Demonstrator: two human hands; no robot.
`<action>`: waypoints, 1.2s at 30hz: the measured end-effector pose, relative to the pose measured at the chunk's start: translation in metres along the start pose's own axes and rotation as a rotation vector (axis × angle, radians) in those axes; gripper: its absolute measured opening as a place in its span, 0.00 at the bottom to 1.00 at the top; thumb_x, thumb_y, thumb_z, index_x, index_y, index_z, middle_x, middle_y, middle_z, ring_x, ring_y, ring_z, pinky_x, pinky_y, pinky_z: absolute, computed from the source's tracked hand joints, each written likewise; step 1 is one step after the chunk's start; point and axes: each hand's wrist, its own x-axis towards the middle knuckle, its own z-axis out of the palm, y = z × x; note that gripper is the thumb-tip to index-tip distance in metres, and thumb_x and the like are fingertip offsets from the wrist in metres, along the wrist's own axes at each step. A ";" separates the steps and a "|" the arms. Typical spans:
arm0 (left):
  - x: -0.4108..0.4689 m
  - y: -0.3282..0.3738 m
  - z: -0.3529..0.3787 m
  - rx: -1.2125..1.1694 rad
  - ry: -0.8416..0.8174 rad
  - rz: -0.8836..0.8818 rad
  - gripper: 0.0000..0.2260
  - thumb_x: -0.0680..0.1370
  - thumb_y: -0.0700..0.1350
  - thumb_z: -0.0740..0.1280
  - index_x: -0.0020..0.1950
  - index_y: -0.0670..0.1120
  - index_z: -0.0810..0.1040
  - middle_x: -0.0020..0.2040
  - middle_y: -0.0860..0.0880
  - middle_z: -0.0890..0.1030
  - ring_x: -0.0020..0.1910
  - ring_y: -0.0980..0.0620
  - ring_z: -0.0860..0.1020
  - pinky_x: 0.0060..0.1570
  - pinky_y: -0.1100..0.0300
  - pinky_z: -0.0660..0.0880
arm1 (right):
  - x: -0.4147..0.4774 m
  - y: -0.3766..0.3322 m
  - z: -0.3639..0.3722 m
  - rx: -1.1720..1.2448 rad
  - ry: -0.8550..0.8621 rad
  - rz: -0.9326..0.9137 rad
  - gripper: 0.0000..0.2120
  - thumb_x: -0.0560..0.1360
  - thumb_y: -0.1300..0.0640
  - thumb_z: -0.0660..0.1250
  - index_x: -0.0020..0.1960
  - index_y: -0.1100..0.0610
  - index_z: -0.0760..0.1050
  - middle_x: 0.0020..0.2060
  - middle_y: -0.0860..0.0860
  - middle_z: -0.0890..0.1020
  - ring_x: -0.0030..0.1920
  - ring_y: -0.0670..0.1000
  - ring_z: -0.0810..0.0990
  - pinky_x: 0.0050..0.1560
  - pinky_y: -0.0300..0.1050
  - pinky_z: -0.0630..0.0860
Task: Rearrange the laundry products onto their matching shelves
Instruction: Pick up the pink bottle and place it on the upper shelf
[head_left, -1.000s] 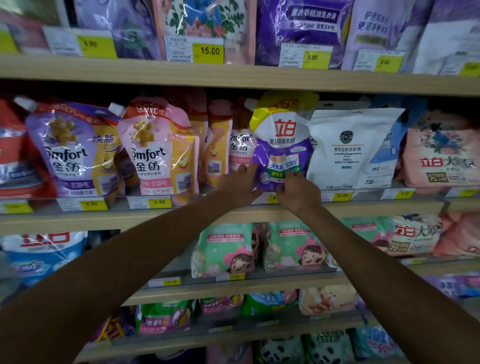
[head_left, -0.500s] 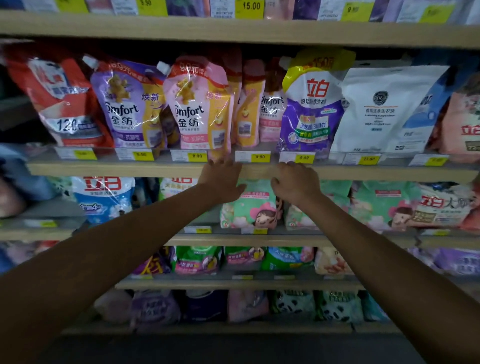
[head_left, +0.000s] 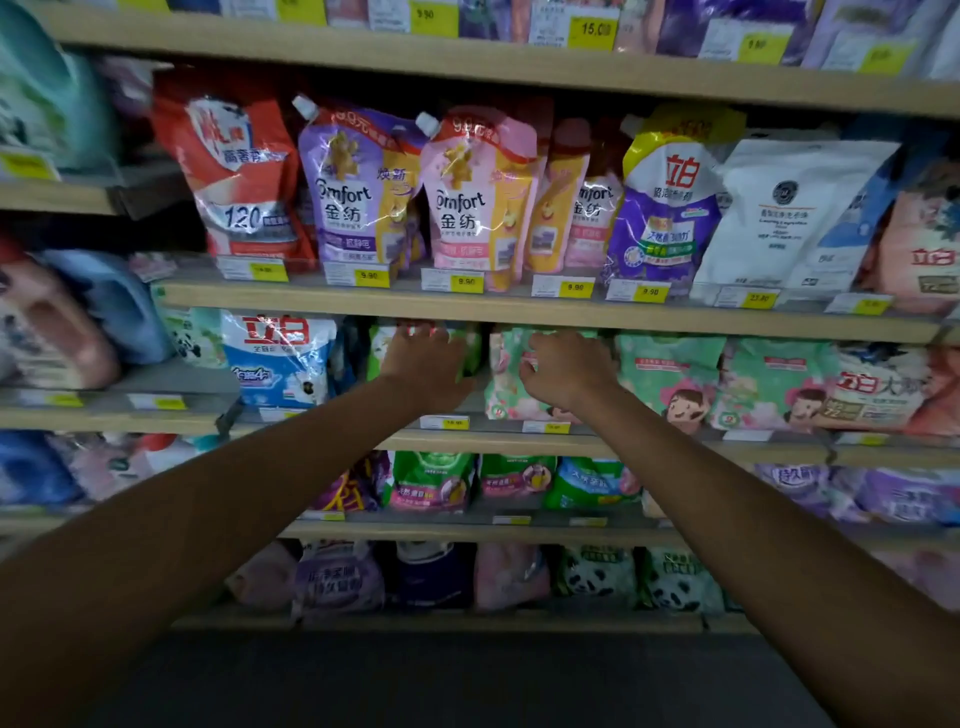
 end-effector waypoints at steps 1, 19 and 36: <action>-0.013 -0.012 0.003 0.009 -0.011 -0.002 0.26 0.78 0.60 0.57 0.70 0.45 0.67 0.68 0.43 0.71 0.68 0.42 0.69 0.65 0.49 0.65 | -0.006 -0.015 -0.002 -0.007 -0.007 -0.010 0.17 0.79 0.49 0.57 0.61 0.59 0.74 0.54 0.58 0.80 0.57 0.61 0.77 0.52 0.49 0.71; -0.244 -0.244 0.053 -0.081 -0.087 -0.258 0.24 0.78 0.59 0.58 0.68 0.45 0.68 0.66 0.44 0.73 0.65 0.42 0.72 0.62 0.50 0.67 | -0.068 -0.333 0.003 0.077 -0.002 -0.284 0.16 0.79 0.50 0.57 0.58 0.58 0.75 0.50 0.56 0.81 0.53 0.59 0.79 0.44 0.46 0.71; -0.234 -0.495 0.138 0.081 -0.222 -0.376 0.25 0.78 0.60 0.56 0.68 0.45 0.69 0.65 0.44 0.73 0.65 0.43 0.72 0.63 0.50 0.66 | 0.104 -0.565 0.082 0.200 -0.137 -0.395 0.15 0.78 0.51 0.58 0.57 0.59 0.74 0.57 0.58 0.80 0.59 0.60 0.77 0.55 0.49 0.70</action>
